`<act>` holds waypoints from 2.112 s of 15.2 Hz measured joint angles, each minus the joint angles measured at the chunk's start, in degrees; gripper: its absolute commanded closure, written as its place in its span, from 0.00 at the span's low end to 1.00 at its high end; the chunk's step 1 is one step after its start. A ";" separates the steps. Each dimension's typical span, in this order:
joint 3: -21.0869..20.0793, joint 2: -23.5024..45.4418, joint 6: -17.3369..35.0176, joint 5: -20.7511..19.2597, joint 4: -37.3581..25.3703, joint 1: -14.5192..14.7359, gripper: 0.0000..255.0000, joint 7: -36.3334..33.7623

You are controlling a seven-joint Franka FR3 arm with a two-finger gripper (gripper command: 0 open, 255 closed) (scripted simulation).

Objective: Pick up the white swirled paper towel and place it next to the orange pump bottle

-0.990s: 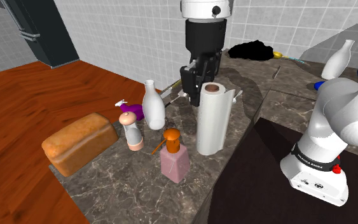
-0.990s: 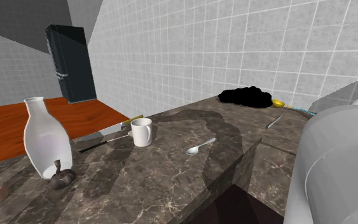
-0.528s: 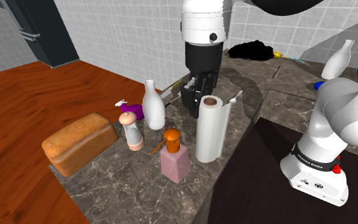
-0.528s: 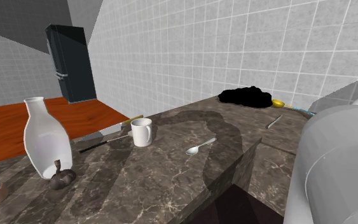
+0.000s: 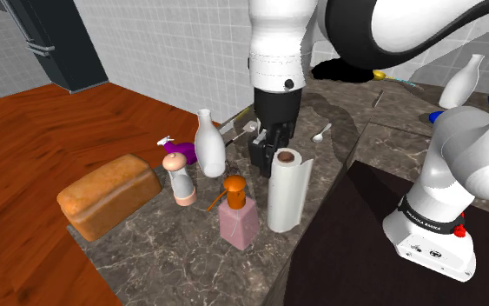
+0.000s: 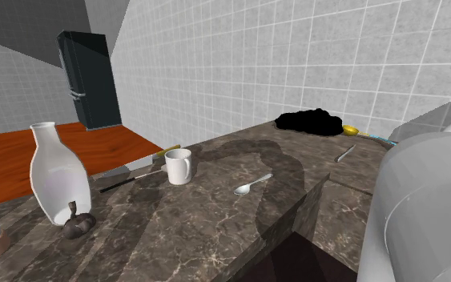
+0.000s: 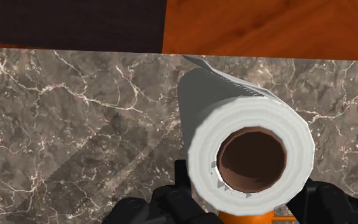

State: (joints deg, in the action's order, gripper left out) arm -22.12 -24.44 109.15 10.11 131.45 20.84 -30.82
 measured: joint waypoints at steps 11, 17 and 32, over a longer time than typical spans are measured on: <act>-1.34 2.23 8.94 0.34 6.74 0.16 1.00 -0.12; -2.03 3.89 13.14 0.32 9.31 0.13 1.00 -0.34; -1.19 2.01 8.96 0.38 6.87 0.13 0.00 0.07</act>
State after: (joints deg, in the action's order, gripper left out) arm -23.32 -22.43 118.11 10.48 138.32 20.97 -30.75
